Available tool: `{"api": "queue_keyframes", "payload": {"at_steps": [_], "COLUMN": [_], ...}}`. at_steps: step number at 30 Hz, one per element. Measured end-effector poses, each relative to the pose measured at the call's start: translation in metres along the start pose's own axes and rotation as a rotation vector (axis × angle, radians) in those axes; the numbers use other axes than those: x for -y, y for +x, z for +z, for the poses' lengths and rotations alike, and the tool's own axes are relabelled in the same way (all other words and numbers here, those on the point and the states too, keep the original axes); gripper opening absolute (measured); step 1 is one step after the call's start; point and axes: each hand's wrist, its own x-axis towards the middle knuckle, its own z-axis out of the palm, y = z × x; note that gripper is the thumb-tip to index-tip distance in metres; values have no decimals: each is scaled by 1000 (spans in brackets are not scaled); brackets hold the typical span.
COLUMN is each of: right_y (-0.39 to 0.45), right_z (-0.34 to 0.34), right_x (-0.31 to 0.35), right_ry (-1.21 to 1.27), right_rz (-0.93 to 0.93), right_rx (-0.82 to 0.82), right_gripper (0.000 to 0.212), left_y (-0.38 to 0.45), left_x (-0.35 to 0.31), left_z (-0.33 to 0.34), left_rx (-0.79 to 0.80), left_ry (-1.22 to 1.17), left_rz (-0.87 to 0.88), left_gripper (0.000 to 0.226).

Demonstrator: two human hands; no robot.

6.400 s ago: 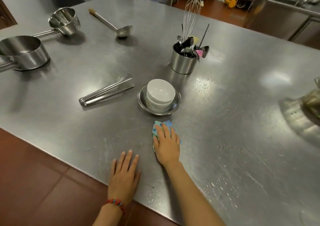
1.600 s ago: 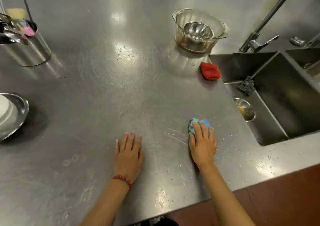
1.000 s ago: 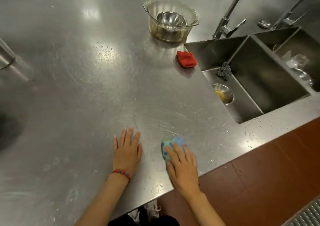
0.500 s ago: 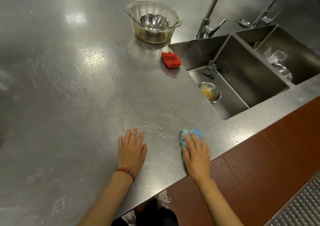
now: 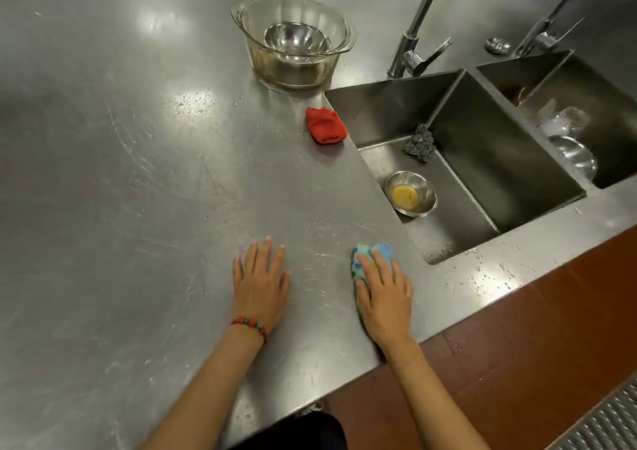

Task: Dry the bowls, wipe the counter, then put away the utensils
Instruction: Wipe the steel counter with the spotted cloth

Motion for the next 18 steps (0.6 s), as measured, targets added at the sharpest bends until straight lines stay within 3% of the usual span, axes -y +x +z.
{"api": "queue_keyframes", "payload": {"at_steps": [3,6,8,11,13,18], "right_y": [-8,22,58,99,99,62], "right_z": [6,1,-5,-10,-7,8], "right_x": [17,-7,-27,-26,-12,21], "right_ry": [9,-37,-12,-5,13,11], "right_rz": [-255,-455,-325,-39,-23,-556], "right_rx": [51,122,129,-4,15,52], "right_gripper": [42,43,44,45,44,39], "left_y": [5,5,6,7,8,14], "left_x": [-6,-8,-10,-11,-10,-12], "left_z": [7,10,11,13,15,15], "left_rx": [12,60,81,68,54,46], "left_ry": [-3,37,45,65,73,72], "left_rz": [-23,-20,-34,-45,-52,-125], "left_gripper": [42,38,46,48,47,48]}}
